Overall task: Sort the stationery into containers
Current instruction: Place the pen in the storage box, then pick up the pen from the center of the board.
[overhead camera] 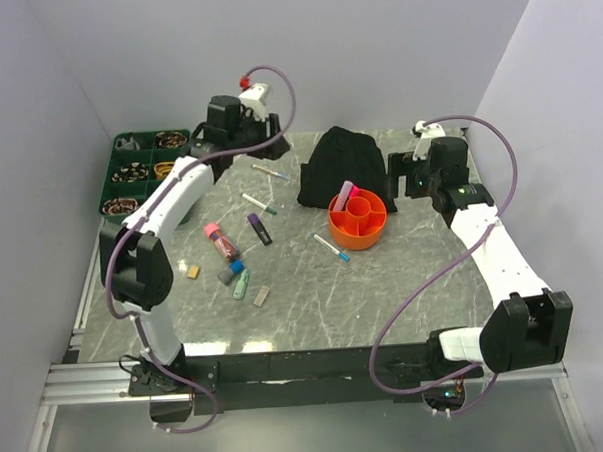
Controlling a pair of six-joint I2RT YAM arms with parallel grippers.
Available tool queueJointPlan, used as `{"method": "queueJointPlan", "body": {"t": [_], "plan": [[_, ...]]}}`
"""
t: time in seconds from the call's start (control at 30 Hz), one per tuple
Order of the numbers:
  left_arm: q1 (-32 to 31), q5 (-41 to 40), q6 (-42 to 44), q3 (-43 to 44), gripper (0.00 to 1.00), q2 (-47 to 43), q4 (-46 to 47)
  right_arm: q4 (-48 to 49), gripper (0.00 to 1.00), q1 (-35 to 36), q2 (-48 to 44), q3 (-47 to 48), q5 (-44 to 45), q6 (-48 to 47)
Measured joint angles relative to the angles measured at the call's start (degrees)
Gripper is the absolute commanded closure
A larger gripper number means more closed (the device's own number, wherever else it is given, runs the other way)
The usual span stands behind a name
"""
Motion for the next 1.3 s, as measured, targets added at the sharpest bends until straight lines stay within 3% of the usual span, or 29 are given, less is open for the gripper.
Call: {"method": "queueJointPlan", "body": {"t": [0.1, 0.33, 1.03, 1.2, 1.23, 1.27, 1.3], "plan": [[1.9, -5.4, -5.1, 1.2, 0.41, 2.3, -9.7, 0.1, 0.01, 0.1, 0.6, 0.2, -1.1, 1.7], [3.7, -12.4, -15.1, -7.0, 0.41, 9.9, -22.9, -1.2, 0.01, 0.4, 3.7, 2.7, -3.9, 4.3], [3.3, -16.5, -19.5, -3.8, 0.49, 16.2, -26.9, -1.4, 0.01, 0.5, 2.7, 2.4, -4.5, 5.2], [2.4, -17.8, -19.4, -2.4, 0.64, 17.8, -27.7, -1.6, 0.01, 0.5, 2.4, 2.0, -4.7, 5.4], [2.2, -18.0, -19.5, -2.2, 0.70, 17.9, -27.6, -1.6, 0.01, 0.5, 2.4, 2.0, -4.8, 5.4], [1.9, -18.3, -19.3, -2.0, 0.85, 18.1, -27.6, -1.6, 0.01, 0.5, 2.4, 2.0, -4.9, 5.4], [1.6, -18.6, -19.2, -1.9, 0.93, 18.2, -27.6, -1.6, 0.01, 0.5, 2.4, 2.0, -4.9, 5.4]]}}
